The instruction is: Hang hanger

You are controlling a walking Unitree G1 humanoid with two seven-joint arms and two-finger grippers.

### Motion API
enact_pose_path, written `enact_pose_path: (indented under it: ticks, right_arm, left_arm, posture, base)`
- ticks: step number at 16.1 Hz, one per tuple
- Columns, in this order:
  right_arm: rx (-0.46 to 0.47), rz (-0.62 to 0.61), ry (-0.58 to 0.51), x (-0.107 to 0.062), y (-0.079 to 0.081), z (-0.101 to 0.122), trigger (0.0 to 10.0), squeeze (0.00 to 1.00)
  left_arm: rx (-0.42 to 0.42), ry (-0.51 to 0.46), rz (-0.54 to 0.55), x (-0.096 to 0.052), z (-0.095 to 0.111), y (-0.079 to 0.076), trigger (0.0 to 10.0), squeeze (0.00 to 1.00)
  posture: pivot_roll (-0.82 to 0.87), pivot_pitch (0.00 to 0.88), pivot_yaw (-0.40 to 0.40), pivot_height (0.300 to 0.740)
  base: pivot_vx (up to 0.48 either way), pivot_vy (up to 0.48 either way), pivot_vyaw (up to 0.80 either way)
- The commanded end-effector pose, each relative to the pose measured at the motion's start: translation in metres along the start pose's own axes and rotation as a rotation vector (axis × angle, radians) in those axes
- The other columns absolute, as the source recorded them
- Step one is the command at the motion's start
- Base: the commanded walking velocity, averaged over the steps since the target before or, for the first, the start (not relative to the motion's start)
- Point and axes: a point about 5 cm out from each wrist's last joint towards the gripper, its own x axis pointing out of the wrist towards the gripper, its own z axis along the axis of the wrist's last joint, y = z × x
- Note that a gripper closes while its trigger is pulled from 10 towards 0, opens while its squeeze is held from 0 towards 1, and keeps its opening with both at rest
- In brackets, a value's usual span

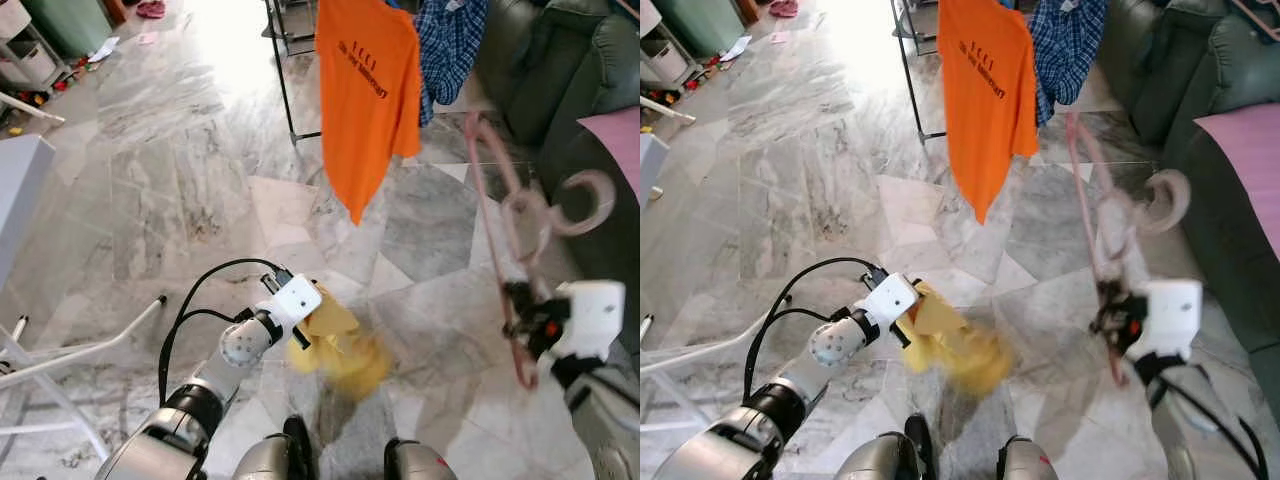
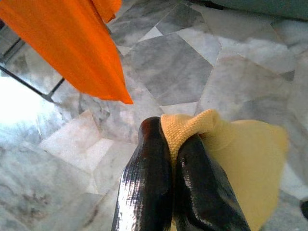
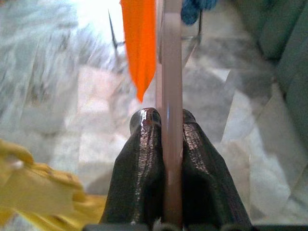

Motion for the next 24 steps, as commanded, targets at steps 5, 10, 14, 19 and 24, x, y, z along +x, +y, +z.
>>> enact_pose_path:
  ticks: [5,10,14,19,24]
  right_arm:
    - [-0.177,0.258,0.181,-0.016,0.016,-0.017,10.0,0.00]
    - [-0.243,0.345,0.275,-0.032,0.001,-0.016,10.0,0.00]
    - [-0.249,0.398,0.333,-0.041,-0.001,-0.020,10.0,0.00]
    - [-0.245,0.443,0.374,-0.049,0.002,-0.022,10.0,0.00]
    - [-0.250,0.485,0.404,-0.053,0.004,-0.024,10.0,0.00]
  left_arm:
    - [0.062,-0.196,-0.145,0.012,0.039,0.006,10.0,0.00]
    - [0.121,-0.297,-0.180,0.017,0.069,0.032,10.0,0.00]
    - [0.145,-0.341,-0.163,0.019,0.086,0.050,10.0,0.00]
    - [0.151,-0.350,-0.137,0.019,0.092,0.059,10.0,0.00]
    - [0.164,-0.352,-0.103,0.019,0.096,0.066,10.0,0.00]
  posture:
    - [-0.26,0.240,0.130,0.740]
    - [-0.24,0.251,0.153,0.740]
    - [-0.25,0.256,0.165,0.740]
    - [-0.25,0.260,0.170,0.740]
    - [-0.24,0.259,0.169,0.740]
  base:
    - [0.000,0.000,0.00]
    - [0.000,0.000,0.00]
    - [0.000,0.000,0.00]
    - [0.000,0.000,0.00]
    - [0.000,0.000,0.00]
